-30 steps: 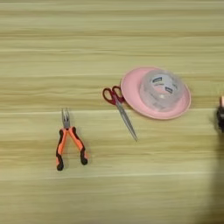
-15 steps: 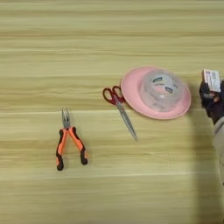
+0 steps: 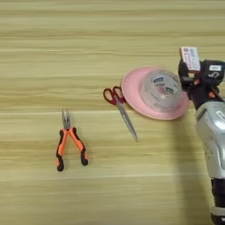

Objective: Move the objects on the table

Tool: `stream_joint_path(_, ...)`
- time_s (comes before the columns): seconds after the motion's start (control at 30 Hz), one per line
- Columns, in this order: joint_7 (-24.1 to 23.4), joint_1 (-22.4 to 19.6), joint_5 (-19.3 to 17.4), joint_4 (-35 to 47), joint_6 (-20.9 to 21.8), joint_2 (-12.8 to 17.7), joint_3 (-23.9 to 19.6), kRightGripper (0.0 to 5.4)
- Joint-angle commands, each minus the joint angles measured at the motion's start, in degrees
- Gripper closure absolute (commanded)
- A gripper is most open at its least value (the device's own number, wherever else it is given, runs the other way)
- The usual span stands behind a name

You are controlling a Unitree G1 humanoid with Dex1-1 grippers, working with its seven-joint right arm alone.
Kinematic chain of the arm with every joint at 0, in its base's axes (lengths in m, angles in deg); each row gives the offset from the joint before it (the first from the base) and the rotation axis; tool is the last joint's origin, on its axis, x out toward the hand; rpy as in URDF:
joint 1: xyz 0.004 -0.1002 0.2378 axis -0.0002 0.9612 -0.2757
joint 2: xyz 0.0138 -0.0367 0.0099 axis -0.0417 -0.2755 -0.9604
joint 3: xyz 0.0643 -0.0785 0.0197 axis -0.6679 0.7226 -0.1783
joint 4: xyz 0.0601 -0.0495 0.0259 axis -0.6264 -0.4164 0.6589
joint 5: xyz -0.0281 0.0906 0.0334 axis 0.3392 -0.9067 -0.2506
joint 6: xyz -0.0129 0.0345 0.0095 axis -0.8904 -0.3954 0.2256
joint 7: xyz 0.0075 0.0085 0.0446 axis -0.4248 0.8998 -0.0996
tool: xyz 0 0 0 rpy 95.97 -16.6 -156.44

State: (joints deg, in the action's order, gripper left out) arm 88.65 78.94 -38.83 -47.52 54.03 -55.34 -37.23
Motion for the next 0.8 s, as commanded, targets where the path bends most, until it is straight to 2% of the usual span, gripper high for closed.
stream_joint_path(0.03, 0.9, -4.5, 1.1, 3.1, 1.2, -1.7, 4.1, 3.31)
stream_joint_path(0.3, 1.9, -5.1, 1.2, 2.8, 1.6, -5.3, 8.4, 3.31)
stream_joint_path(0.8, 5.0, -2.2, 1.8, -0.6, 2.0, -11.2, 16.8, 3.31)
